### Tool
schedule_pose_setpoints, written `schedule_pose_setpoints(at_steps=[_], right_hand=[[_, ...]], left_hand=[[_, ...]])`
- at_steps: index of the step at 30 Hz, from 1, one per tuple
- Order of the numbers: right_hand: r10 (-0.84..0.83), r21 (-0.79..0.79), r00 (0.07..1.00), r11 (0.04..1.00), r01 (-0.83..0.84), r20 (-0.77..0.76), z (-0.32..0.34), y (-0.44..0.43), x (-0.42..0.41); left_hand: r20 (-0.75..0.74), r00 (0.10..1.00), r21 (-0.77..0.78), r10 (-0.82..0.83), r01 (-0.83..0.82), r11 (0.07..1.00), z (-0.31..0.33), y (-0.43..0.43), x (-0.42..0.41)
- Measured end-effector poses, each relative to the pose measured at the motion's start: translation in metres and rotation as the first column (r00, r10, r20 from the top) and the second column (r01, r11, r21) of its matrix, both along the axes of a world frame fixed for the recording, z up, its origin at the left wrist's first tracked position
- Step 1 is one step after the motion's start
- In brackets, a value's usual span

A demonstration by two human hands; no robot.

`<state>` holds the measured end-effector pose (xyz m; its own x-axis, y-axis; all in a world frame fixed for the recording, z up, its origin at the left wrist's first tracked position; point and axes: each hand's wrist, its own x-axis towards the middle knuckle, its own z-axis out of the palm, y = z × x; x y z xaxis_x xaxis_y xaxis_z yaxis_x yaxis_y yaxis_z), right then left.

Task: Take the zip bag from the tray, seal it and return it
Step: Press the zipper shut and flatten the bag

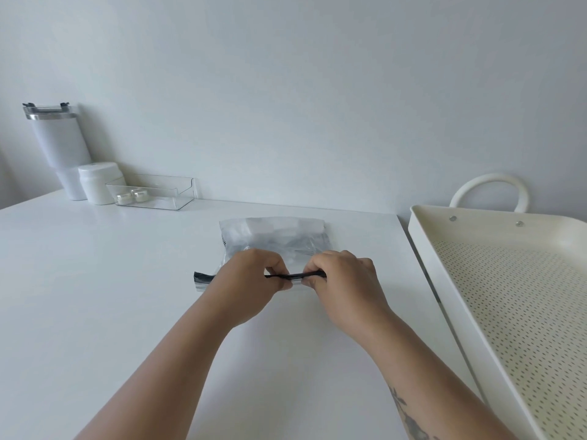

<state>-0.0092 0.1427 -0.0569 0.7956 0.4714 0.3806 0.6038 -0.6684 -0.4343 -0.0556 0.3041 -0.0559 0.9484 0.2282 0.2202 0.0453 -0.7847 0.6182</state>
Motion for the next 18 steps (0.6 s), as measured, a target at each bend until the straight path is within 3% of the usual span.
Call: schedule_pose_setpoints(at_steps=[5, 18], right_hand=[[-0.007, 0.037, 1.000, 0.999, 0.008, -0.019, 0.0005, -0.0023, 0.0024], [-0.035, 0.016, 0.999, 0.999, 0.034, 0.036, -0.0014, -0.0009, 0.0030]], left_hand=[[-0.009, 0.999, 0.009, -0.053, 0.053, 0.999, 0.0029, -0.0032, -0.0035], [0.054, 0.998, 0.076, 0.031, -0.035, 0.996, 0.0051, -0.0004, -0.0028]])
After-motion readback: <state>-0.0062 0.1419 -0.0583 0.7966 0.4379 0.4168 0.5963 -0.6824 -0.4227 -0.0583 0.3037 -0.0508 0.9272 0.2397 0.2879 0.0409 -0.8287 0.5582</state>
